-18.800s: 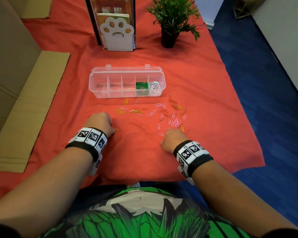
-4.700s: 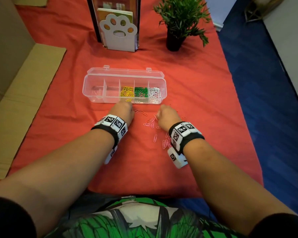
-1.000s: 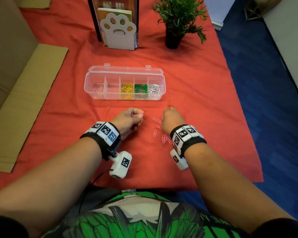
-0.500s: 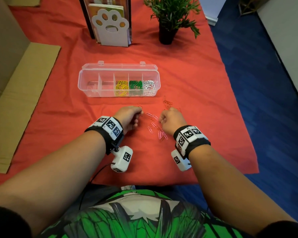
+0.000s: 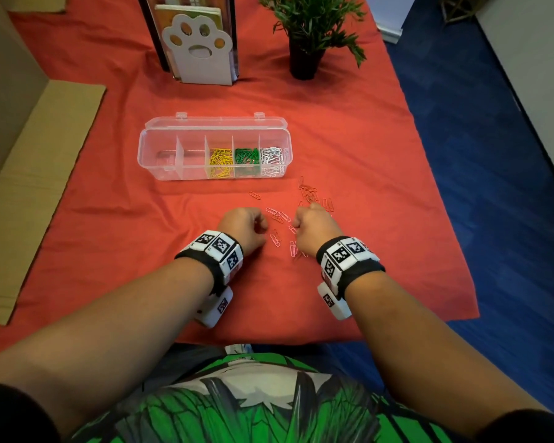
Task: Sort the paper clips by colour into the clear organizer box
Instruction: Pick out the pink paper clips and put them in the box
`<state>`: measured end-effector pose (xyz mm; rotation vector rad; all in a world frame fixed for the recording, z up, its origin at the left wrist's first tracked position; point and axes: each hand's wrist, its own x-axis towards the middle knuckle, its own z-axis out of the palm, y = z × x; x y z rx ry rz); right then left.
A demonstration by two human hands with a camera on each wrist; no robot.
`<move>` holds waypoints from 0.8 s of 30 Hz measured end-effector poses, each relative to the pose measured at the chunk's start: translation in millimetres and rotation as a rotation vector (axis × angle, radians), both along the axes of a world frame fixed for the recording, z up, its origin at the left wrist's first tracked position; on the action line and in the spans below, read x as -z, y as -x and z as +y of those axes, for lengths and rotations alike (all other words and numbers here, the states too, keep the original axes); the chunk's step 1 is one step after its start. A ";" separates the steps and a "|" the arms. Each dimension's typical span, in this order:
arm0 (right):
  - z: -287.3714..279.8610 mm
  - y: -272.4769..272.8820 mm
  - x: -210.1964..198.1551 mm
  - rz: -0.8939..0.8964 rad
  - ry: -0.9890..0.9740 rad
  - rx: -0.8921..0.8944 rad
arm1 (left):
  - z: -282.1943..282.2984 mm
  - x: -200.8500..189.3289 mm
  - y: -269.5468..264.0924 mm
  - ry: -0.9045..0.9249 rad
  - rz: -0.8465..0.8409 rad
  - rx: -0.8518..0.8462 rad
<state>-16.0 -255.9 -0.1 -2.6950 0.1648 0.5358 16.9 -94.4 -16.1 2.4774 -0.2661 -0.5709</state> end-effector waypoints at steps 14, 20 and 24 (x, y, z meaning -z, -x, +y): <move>6.6 -4.3 2.3 0.001 0.071 -0.046 | -1.1 -0.6 3.3 -0.075 -0.018 0.224; -5.4 -15.2 -3.2 -0.078 -0.035 0.053 | 1.1 -23.7 -11.1 0.737 0.720 -0.518; 9.5 -19.4 3.7 -0.115 0.096 -0.085 | 6.1 -36.0 -18.5 1.007 0.826 -0.589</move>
